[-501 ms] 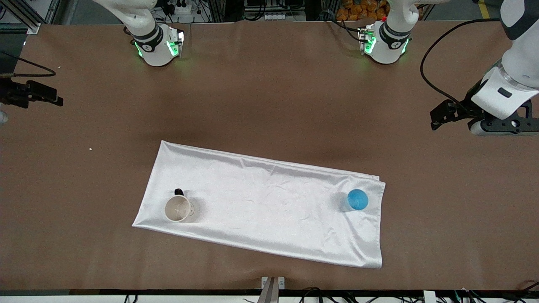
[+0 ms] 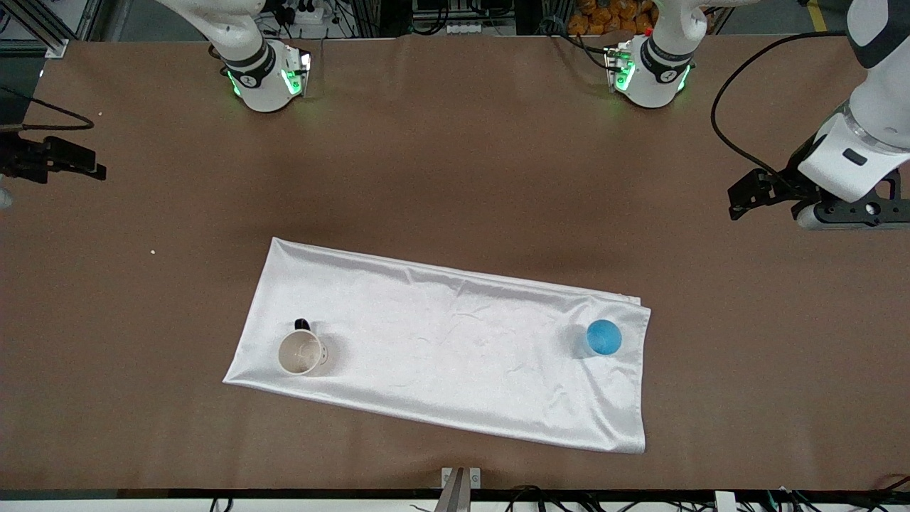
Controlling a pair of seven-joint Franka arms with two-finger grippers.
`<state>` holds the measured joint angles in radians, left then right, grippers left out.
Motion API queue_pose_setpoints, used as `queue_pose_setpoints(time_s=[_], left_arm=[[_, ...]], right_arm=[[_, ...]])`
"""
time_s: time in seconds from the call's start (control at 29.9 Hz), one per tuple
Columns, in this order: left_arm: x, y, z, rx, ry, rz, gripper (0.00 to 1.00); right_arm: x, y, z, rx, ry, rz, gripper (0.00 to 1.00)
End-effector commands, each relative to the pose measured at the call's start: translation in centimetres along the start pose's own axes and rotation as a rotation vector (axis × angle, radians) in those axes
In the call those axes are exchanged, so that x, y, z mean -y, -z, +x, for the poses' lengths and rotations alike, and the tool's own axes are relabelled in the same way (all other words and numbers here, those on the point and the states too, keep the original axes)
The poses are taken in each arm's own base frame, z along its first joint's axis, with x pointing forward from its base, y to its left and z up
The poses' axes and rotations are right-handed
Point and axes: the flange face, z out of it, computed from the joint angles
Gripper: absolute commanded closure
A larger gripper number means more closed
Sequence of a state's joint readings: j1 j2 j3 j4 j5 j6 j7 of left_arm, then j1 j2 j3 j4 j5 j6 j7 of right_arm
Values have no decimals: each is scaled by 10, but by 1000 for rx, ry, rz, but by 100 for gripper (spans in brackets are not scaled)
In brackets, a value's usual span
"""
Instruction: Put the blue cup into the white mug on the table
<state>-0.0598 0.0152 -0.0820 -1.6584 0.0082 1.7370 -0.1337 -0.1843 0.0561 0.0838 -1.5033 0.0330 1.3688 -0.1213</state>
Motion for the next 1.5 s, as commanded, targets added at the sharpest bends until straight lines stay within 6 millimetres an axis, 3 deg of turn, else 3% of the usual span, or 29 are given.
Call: queue_pose_setpoints(time_s=[0.0, 0.23, 0.53, 0.73, 0.9, 1.0, 1.3, 1.47], left_arm=[[2, 3, 2, 9, -18, -6, 0], [2, 3, 2, 7, -20, -6, 0], [-13, 0, 1, 12, -47, -10, 0], [-27, -33, 14, 52, -67, -16, 0], [-61, -57, 28, 53, -121, -19, 0], [-72, -73, 40, 59, -134, -23, 0], [-105, -125, 63, 22, -176, -39, 0], [-122, -148, 74, -2, -207, -28, 0]], right_arm=[[-2, 2, -3, -9, 5, 13, 0], [9, -1, 2, -7, 26, 10, 0], [52, -25, 23, -5, 103, -4, 0], [72, -45, 45, -15, 141, -7, 0], [94, -65, 62, -9, 182, -21, 0], [109, -79, 71, -1, 208, -26, 0], [147, -140, 113, -11, 266, -27, 0], [151, -170, 135, -36, 269, -23, 0]])
